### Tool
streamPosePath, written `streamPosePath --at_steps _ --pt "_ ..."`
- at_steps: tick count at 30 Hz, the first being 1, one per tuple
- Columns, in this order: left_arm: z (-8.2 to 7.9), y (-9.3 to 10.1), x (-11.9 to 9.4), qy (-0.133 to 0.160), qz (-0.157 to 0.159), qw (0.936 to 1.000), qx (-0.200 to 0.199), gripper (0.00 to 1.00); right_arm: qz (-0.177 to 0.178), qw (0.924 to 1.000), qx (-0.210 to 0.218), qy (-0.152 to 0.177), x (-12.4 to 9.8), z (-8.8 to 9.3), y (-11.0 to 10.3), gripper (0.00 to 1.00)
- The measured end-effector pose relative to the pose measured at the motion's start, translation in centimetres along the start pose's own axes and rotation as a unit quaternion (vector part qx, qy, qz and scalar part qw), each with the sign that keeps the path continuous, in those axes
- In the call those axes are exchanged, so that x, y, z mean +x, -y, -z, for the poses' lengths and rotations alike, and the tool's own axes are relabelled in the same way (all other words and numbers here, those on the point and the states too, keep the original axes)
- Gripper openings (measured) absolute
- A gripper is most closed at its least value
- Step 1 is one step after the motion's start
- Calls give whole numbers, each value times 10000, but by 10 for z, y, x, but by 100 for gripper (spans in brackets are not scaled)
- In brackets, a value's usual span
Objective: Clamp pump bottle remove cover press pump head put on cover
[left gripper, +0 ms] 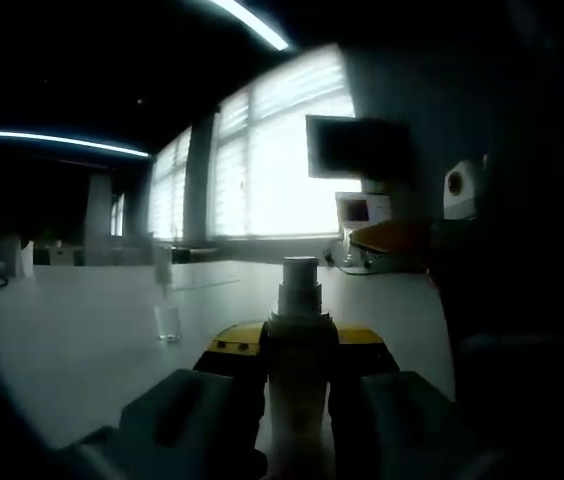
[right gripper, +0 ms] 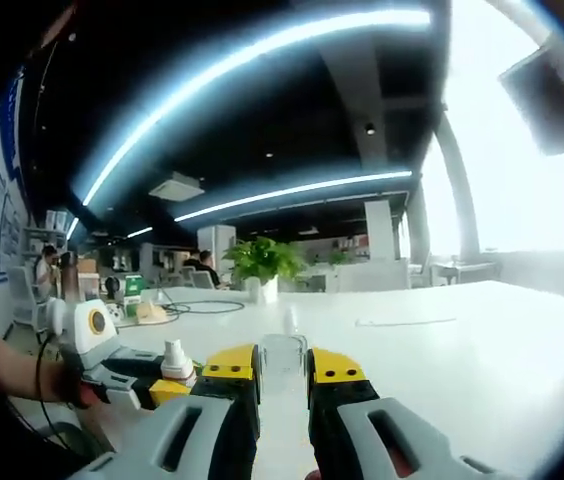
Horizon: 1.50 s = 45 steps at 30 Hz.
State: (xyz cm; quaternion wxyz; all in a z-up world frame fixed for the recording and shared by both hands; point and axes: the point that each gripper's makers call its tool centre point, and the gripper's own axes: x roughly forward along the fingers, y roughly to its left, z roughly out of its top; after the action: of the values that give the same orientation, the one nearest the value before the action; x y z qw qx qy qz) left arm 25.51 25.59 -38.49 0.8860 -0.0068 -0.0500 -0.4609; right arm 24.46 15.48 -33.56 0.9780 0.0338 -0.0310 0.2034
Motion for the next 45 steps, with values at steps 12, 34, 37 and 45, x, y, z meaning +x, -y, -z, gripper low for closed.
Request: streamPosePath --at_steps 12,34,37,45 --pt "0 -1 0 5 -5 10000 16 14 365 9990 -34 -270 -2 18 18 13" --pt "0 -3 0 10 -49 10000 54 14 736 9945 98 -737 -12 64 46 13" --pt "0 -3 0 2 -67 10000 26 14 733 9941 123 -785 -12 69 47 13" --pt "1 -5 0 -19 -110 9999 -104 14 660 9931 144 -954 -10 79 46 13"
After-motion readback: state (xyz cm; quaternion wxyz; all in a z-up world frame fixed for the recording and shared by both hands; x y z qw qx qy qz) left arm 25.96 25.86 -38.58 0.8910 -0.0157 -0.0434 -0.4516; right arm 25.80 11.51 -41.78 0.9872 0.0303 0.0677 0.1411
